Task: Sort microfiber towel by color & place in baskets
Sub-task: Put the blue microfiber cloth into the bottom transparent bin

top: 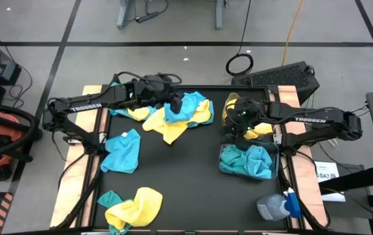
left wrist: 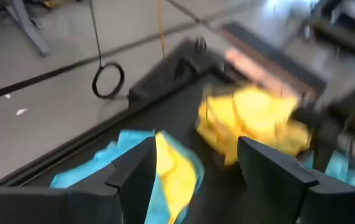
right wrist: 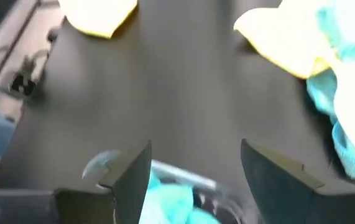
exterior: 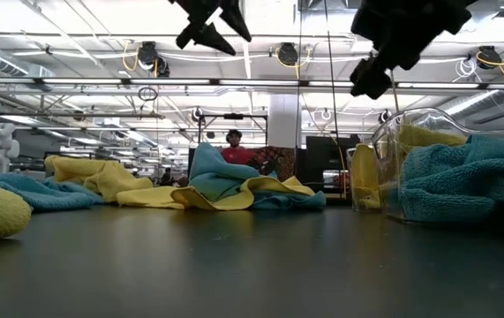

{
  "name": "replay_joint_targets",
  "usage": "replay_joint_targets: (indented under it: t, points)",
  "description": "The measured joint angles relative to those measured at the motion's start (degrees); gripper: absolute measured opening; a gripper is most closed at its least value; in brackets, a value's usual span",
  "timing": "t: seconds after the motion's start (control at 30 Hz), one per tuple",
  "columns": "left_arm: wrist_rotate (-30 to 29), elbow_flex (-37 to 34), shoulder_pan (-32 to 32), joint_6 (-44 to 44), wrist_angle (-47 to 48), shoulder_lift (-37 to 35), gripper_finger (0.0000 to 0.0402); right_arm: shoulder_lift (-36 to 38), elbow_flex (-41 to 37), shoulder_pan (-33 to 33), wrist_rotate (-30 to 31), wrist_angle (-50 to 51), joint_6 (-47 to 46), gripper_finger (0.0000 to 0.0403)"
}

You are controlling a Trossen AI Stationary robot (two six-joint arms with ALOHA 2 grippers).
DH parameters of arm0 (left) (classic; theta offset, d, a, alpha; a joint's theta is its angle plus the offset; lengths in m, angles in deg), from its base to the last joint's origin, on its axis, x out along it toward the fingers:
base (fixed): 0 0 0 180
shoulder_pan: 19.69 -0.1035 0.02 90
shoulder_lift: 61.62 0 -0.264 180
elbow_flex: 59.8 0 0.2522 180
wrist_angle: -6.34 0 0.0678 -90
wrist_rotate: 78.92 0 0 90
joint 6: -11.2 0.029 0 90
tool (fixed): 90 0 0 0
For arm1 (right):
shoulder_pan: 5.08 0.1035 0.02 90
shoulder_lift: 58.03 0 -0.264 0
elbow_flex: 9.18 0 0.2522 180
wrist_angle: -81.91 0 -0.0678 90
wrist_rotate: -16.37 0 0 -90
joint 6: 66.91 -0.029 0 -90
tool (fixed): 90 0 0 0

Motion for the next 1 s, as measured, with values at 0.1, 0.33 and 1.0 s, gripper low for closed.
replay_joint_targets:
  t: [0.1, 0.33, 1.0]
  points:
    - [2.26, 0.0, -0.25, 4.13, 4.5, 0.0, 0.0231, 0.0, 0.0, 0.0, 0.01, -4.39, -3.46, 0.024]
    - [3.62, 0.0, -0.2, 12.4, 16.47, 0.0, 0.0231, -0.7, -0.01, 0.16, 0.31, -13.32, -9.76, 0.024]
    - [15.68, -1.26, 4.56, 19.78, 28.73, -0.04, 0.0231, -3.72, -0.03, 5.79, 4.47, -30.19, -17.86, 0.024]
